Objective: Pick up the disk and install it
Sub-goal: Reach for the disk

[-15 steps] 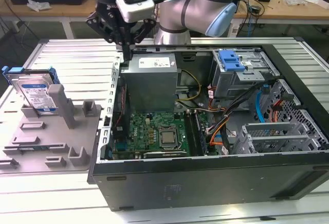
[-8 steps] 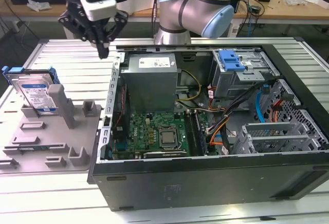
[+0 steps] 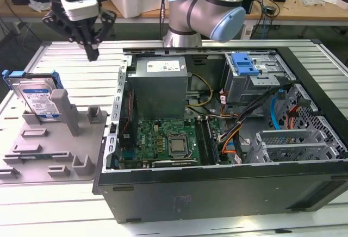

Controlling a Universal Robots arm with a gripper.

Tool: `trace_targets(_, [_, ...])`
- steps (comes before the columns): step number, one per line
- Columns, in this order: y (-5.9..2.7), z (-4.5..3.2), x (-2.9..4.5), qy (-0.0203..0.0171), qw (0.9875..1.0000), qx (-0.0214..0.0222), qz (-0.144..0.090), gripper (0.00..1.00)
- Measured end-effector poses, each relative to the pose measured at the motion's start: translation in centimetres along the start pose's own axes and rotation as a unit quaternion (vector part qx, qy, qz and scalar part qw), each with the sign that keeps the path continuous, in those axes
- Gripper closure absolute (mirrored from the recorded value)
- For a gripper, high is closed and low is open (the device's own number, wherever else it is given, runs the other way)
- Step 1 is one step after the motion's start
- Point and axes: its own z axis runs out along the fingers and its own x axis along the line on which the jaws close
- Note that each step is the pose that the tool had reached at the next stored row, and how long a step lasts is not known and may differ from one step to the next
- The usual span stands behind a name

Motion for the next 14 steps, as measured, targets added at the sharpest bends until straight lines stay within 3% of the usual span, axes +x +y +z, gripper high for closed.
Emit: trace_targets(14, [0.74, 0.57, 5.91, 0.0004, 1.0000, 0.0006, 0.004, 0.89])
